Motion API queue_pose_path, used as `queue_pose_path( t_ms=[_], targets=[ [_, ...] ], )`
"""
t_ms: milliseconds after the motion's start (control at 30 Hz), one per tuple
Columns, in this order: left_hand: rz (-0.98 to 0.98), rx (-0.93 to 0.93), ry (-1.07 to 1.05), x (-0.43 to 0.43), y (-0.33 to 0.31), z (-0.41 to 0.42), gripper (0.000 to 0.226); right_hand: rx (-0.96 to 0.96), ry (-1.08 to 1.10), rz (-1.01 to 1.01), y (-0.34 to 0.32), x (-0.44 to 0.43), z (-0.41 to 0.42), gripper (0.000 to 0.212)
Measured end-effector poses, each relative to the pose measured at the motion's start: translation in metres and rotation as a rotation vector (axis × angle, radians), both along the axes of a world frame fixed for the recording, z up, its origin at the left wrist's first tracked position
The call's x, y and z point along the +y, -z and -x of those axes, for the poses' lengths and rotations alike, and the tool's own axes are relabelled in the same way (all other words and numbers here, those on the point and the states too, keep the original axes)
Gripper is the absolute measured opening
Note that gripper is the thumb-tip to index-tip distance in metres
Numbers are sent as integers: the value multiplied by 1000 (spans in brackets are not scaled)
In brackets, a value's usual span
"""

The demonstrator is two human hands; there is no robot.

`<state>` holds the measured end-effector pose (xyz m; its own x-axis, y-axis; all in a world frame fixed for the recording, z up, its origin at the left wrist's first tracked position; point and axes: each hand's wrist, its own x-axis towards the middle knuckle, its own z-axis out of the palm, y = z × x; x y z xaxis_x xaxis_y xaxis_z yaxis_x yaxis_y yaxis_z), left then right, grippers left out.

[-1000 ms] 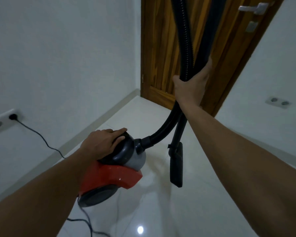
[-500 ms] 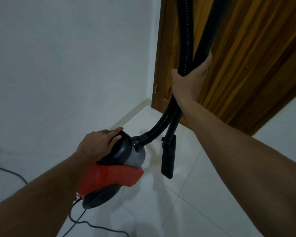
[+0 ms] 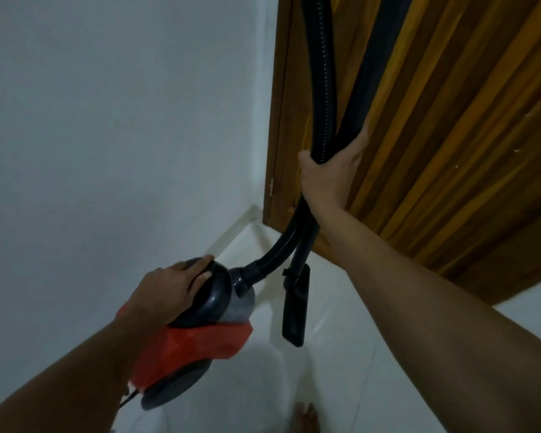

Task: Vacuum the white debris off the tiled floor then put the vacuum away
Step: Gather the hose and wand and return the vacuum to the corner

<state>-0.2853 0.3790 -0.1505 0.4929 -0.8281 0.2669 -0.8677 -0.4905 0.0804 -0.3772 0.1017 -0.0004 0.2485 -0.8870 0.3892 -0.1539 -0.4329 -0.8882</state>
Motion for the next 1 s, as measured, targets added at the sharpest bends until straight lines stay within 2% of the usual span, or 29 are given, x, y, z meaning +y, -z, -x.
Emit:
queue_pose_path(
  t_ms=[233,467,700,1000],
  targets=[
    [-3,3,-84,-102,66,-89,55,-47,-72,-52,62,-95,-118,107],
    [-31,7,-106,-173,162,-162,55,0,-81,-15,156,-160,-209,111],
    [-39,-2,-156,-219,251,-202,60,32,-80,-15,244,-204,-250,101],
    [11,-63,-212,-244,342,-244,69,-34,-138,-58,323,-220,-300,105]
  ],
)
